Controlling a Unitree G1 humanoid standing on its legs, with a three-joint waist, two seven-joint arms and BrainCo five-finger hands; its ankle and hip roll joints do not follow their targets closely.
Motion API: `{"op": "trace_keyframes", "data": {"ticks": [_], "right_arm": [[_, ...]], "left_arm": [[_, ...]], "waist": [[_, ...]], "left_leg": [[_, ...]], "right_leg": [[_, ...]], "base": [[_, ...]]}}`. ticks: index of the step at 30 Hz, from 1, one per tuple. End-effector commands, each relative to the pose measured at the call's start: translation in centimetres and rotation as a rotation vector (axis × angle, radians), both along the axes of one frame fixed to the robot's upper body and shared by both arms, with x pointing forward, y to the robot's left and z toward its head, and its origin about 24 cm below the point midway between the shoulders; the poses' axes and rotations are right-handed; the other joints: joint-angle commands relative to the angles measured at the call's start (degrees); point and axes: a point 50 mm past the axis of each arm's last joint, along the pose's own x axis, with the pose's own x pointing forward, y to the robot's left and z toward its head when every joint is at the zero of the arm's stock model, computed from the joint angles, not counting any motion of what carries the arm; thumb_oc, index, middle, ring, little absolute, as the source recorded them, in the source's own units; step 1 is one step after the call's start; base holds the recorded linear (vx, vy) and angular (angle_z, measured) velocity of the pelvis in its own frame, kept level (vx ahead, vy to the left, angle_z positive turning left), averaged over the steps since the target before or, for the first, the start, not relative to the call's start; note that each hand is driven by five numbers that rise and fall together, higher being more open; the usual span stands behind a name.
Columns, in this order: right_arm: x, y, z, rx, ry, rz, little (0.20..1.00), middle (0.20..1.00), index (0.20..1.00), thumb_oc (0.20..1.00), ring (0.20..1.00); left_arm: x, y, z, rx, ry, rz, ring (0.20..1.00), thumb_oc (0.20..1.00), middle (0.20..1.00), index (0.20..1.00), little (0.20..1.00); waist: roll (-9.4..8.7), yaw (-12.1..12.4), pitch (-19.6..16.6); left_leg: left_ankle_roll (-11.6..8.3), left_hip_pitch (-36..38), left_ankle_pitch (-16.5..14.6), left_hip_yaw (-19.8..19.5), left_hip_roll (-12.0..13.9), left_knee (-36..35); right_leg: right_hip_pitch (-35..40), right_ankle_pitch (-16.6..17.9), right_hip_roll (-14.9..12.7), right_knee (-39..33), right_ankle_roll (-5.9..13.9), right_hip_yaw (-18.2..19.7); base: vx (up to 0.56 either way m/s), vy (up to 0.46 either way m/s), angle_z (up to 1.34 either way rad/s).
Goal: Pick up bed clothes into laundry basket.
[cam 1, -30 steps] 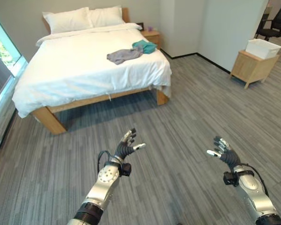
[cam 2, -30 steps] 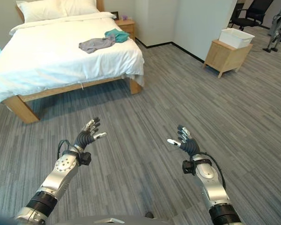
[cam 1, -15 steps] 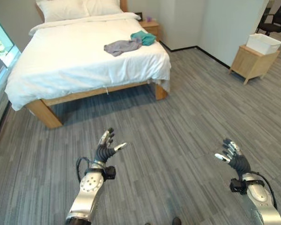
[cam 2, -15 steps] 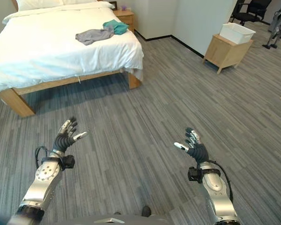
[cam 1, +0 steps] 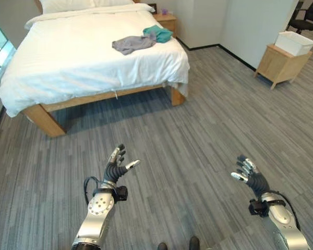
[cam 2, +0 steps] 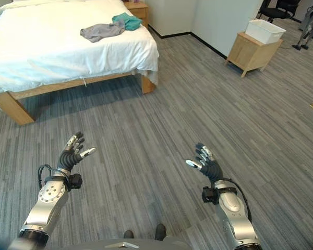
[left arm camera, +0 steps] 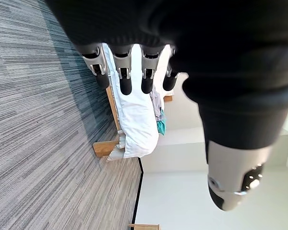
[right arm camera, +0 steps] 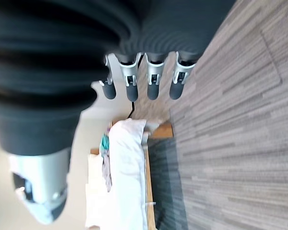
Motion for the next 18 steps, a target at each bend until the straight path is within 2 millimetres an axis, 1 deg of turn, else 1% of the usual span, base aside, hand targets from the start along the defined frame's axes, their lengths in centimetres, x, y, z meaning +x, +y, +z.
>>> {"op": "trace_keyframes", "data": {"ticks": [1, 4, 6, 7, 8, 9, 10, 11, 12, 13, 14, 15, 16, 17, 18], "right_arm": [[2.2, 0.9, 3.3, 0.031, -0.179, 0.029, 1.000, 1.000, 1.000, 1.000, 1.000], [3.0, 1.3, 3.8, 0.031, -0.202, 0.044, 1.000, 1.000, 1.000, 1.000, 1.000], [3.2, 1.1, 4.1, 0.022, -0.214, 0.038, 1.000, 1.000, 1.000, 1.000, 1.000], [3.2, 1.1, 4.2, 0.018, -0.217, 0.037, 1.000, 1.000, 1.000, 1.000, 1.000], [3.2, 1.1, 4.2, 0.017, -0.217, 0.037, 1.000, 1.000, 1.000, 1.000, 1.000], [3.0, 0.7, 4.3, 0.017, -0.224, 0.011, 1.000, 1.000, 1.000, 1.000, 1.000], [2.9, 0.7, 4.3, 0.023, -0.228, 0.010, 1.000, 1.000, 1.000, 1.000, 1.000], [2.9, 0.7, 4.3, 0.022, -0.229, 0.010, 1.000, 1.000, 1.000, 1.000, 1.000], [2.7, 0.8, 4.1, 0.039, -0.228, -0.006, 1.000, 1.000, 1.000, 1.000, 1.000], [2.6, 0.7, 4.1, 0.036, -0.224, -0.007, 1.000, 1.000, 1.000, 1.000, 1.000], [2.5, 0.6, 3.8, 0.045, -0.215, -0.017, 1.000, 1.000, 1.000, 1.000, 1.000], [2.2, 0.5, 3.7, 0.050, -0.207, -0.025, 1.000, 1.000, 1.000, 1.000, 1.000], [1.9, 0.3, 3.4, 0.067, -0.197, -0.035, 1.000, 1.000, 1.000, 1.000, 1.000], [1.3, -0.1, 3.0, 0.083, -0.182, -0.049, 1.000, 1.000, 1.000, 1.000, 1.000], [1.0, -0.3, 2.8, 0.085, -0.170, -0.058, 1.000, 1.000, 1.000, 1.000, 1.000]], "left_arm": [[1.8, 0.1, 3.2, 0.038, -0.146, -0.015, 1.000, 1.000, 1.000, 1.000, 1.000], [1.4, 1.0, 3.4, 0.049, -0.158, 0.026, 1.000, 1.000, 1.000, 1.000, 1.000], [1.4, 1.4, 3.7, 0.059, -0.167, 0.039, 1.000, 1.000, 1.000, 1.000, 1.000], [1.4, 1.5, 3.7, 0.063, -0.166, 0.039, 1.000, 1.000, 1.000, 1.000, 1.000], [1.4, 1.5, 3.7, 0.063, -0.166, 0.039, 1.000, 1.000, 1.000, 1.000, 1.000], [1.5, 1.8, 3.8, 0.087, -0.162, 0.040, 1.000, 1.000, 1.000, 1.000, 1.000], [1.5, 1.8, 3.9, 0.093, -0.166, 0.043, 1.000, 1.000, 1.000, 1.000, 1.000], [1.5, 1.8, 3.9, 0.093, -0.166, 0.043, 1.000, 1.000, 1.000, 1.000, 1.000], [1.6, 1.8, 4.1, 0.114, -0.168, 0.041, 1.000, 1.000, 1.000, 1.000, 1.000], [1.7, 1.7, 4.2, 0.119, -0.170, 0.034, 1.000, 1.000, 1.000, 1.000, 1.000], [1.9, 1.6, 4.2, 0.126, -0.170, 0.034, 1.000, 1.000, 1.000, 1.000, 1.000], [2.1, 1.5, 4.4, 0.130, -0.176, 0.030, 1.000, 1.000, 1.000, 1.000, 1.000], [2.3, 1.3, 4.6, 0.126, -0.190, 0.023, 1.000, 1.000, 1.000, 1.000, 1.000], [2.4, 1.1, 4.7, 0.107, -0.200, 0.014, 1.000, 1.000, 1.000, 1.000, 1.000], [2.5, 0.9, 4.7, 0.094, -0.201, 0.010, 1.000, 1.000, 1.000, 1.000, 1.000]], "waist": [[-1.59, 1.09, -0.19], [-1.69, 2.06, 0.76], [-1.63, 2.31, 1.59], [-1.39, 2.16, 2.03], [-1.44, 2.27, 1.91], [-0.74, 1.56, 2.98], [-0.26, 1.19, 3.58], [-0.39, 1.33, 3.45], [1.82, 0.18, 5.49], [2.28, -0.19, 5.92], [2.68, -1.26, 6.11], [2.44, -2.30, 6.03], [2.18, -3.55, 5.98], [2.43, -5.21, 5.99], [1.94, -6.21, 5.78]], "left_leg": [[-3.33, -0.56, -1.03, -3.77, 1.96, 0.57], [-3.03, -0.74, -1.09, -2.95, 2.17, 0.57], [-2.33, -1.02, -1.51, -2.71, 2.04, 0.77], [-1.99, -0.98, -1.74, -2.75, 2.00, 0.75], [-1.96, -1.16, -1.74, -2.63, 1.95, 0.78], [-0.78, -0.60, -2.41, -2.71, 1.45, 0.85], [-0.54, 0.12, -2.64, -2.83, 1.65, 0.76], [-0.51, -0.10, -2.65, -2.69, 1.51, 0.80], [0.04, 1.95, -3.39, -2.54, 2.93, 1.17], [-0.04, 2.87, -3.32, -3.08, 3.23, 1.38], [-0.45, 4.35, -2.98, -3.05, 3.65, 1.69], [-1.12, 6.08, -3.19, -3.57, 3.51, 1.91], [-2.03, 8.06, -3.88, -4.53, 3.62, 1.86], [-3.24, 10.35, -5.04, -5.92, 4.52, 1.33], [-4.22, 11.31, -5.49, -6.64, 4.78, 1.05]], "right_leg": [[2.42, -4.37, -7.97, 4.77, 8.46, 2.13], [1.16, -4.15, -8.25, 6.13, 8.94, 2.64], [-1.45, -4.43, -8.54, 10.94, 9.54, 3.41], [-3.02, -3.93, -8.66, 13.73, 9.97, 3.65], [-3.48, -4.15, -8.71, 14.23, 9.99, 3.82], [-8.11, -0.39, -8.50, 25.27, 11.41, 4.70], [-10.56, 2.21, -8.42, 29.83, 11.87, 4.48], [-11.13, 2.01, -8.52, 30.43, 11.90, 4.73], [-16.19, 4.87, -8.19, 40.93, 12.74, 3.26], [-18.76, 4.83, -8.50, 43.05, 12.83, 2.95], [-21.49, 4.04, -8.62, 42.61, 12.40, 2.16], [-23.18, 3.02, -8.70, 39.01, 11.74, 1.78], [-24.22, 2.41, -8.52, 34.23, 11.23, 1.86], [-24.05, 1.76, -8.58, 27.61, 10.98, 1.96], [-24.83, 2.26, -8.80, 22.26, 11.10, 3.33]], "base": [[0.00, 0.000, 0.00], [0.00, 0.024, -0.03], [0.02, 0.078, -0.20], [0.01, 0.073, -0.28], [0.03, 0.146, -0.17], [0.05, 0.153, -0.19], [0.05, 0.151, -0.15], [0.16, 0.166, -0.10], [0.22, 0.140, 0.03], [0.37, 0.168, 0.04], [0.41, 0.017, -0.07], [0.50, -0.046, -0.07], [0.58, -0.145, 0.12], [0.56, -0.191, 0.22], [0.57, -0.210, 0.51]]}}
